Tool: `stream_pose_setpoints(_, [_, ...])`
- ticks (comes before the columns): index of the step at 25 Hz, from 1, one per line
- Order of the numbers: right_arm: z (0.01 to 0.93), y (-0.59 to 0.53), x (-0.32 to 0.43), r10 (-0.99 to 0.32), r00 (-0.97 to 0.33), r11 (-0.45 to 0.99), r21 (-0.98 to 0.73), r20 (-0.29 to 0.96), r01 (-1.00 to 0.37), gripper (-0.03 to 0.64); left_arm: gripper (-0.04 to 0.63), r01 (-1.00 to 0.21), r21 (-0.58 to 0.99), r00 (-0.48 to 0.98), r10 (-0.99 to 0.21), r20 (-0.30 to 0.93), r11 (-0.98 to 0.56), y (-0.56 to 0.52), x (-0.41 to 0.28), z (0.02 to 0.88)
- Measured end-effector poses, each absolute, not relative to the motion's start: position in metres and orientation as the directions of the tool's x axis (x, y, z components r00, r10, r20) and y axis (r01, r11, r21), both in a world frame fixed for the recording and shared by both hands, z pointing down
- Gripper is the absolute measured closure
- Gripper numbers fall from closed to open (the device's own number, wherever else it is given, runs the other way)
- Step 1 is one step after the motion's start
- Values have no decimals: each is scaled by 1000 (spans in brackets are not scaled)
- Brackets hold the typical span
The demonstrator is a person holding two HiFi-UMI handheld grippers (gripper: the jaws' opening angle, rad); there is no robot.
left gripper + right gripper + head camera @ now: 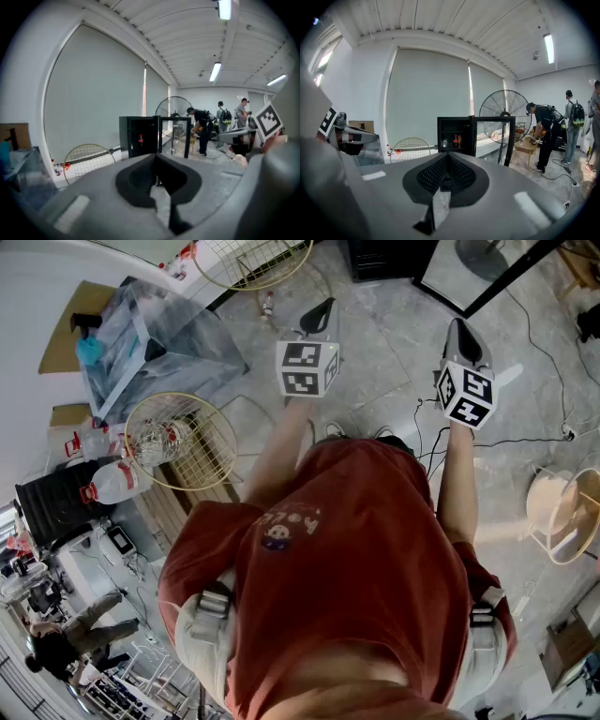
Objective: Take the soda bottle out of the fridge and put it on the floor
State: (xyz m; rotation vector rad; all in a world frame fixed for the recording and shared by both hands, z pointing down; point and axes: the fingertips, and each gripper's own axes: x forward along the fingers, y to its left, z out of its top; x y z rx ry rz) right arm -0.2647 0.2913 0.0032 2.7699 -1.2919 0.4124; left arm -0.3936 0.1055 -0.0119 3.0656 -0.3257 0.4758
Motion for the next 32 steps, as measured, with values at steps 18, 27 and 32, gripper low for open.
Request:
stream_pose_setpoints(18, [20,354,-241,-790,572,-606,-142,220,-783,618,595,-244,-34,914,-241,326,-969,186,-370,1])
stream_pose_setpoints(27, [37,355,-243,-824,513,-553,-147,240,-820,617,595,-266,-25,905,-259,337,-964,198,-370,14])
stream_pose_setpoints(32, [42,358,-230,-820,516,-560,-157,250,-814,617,595,-263,-20,908,-254,333,-965,197,-355,15])
